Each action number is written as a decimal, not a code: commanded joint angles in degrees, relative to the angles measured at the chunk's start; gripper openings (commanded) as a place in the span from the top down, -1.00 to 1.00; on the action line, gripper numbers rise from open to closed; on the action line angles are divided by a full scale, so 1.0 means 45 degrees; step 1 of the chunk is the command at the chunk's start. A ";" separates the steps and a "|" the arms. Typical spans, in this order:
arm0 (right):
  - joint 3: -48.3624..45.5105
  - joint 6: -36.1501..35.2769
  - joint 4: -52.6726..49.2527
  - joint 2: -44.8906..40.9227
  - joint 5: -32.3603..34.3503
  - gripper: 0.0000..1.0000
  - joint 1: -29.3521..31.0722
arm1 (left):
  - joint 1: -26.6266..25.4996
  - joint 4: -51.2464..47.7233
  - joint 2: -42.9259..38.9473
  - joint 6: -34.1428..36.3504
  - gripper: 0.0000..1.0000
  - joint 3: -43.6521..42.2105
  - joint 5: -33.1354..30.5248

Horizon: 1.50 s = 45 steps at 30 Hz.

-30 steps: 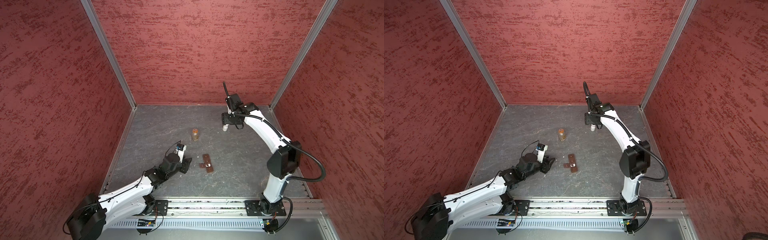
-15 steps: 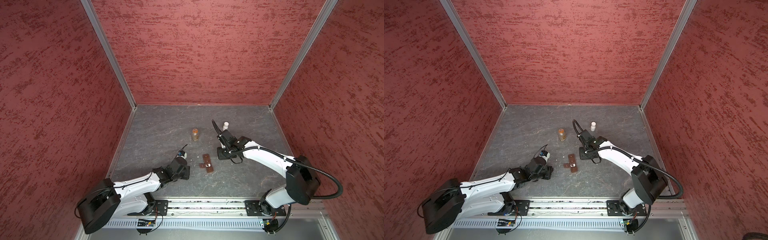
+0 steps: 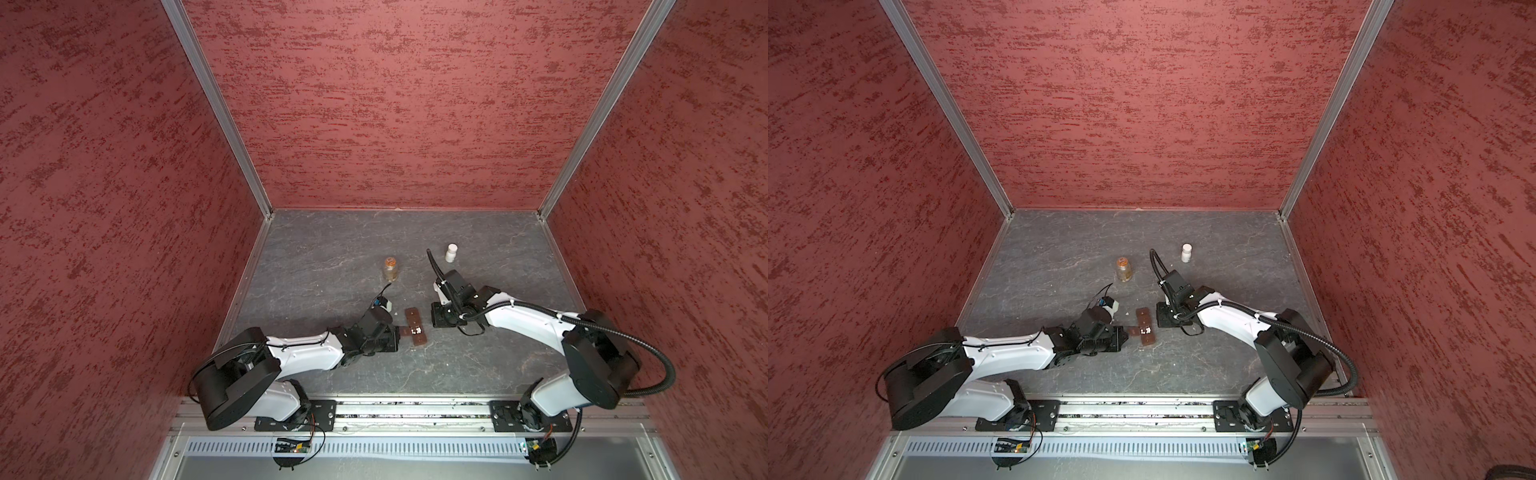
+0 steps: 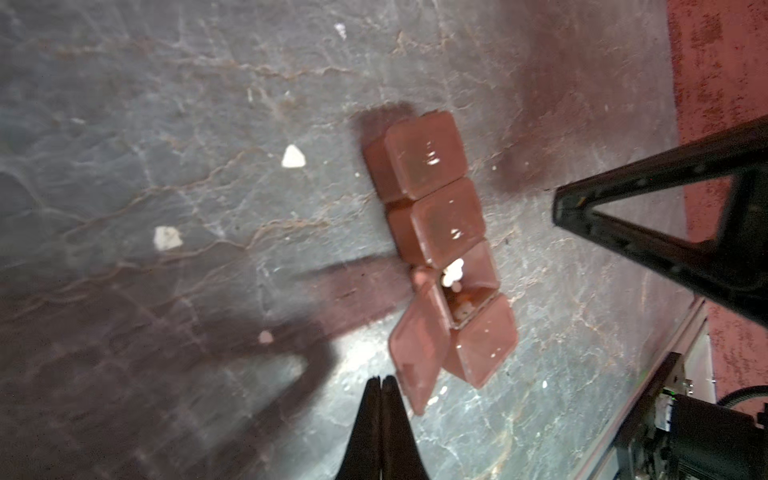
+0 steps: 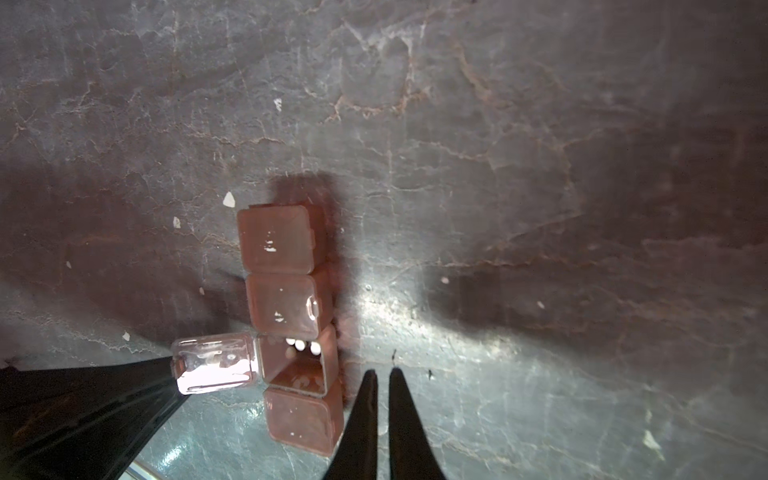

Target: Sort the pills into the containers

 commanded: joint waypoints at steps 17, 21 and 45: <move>-0.0081 -0.0399 0.0212 0.0222 0.0280 0.53 -0.0161 | -0.0051 0.0250 0.1227 0.0297 0.30 0.1605 0.0498; 0.0027 -0.0568 -0.0229 -0.0390 0.0496 0.41 -0.0340 | -0.0068 0.0283 0.1651 0.0280 0.24 0.1812 0.0645; -0.0714 -0.1059 0.1762 0.0546 -0.3895 0.09 -0.0353 | 0.0065 0.0317 0.3184 0.0077 0.48 0.2008 0.1332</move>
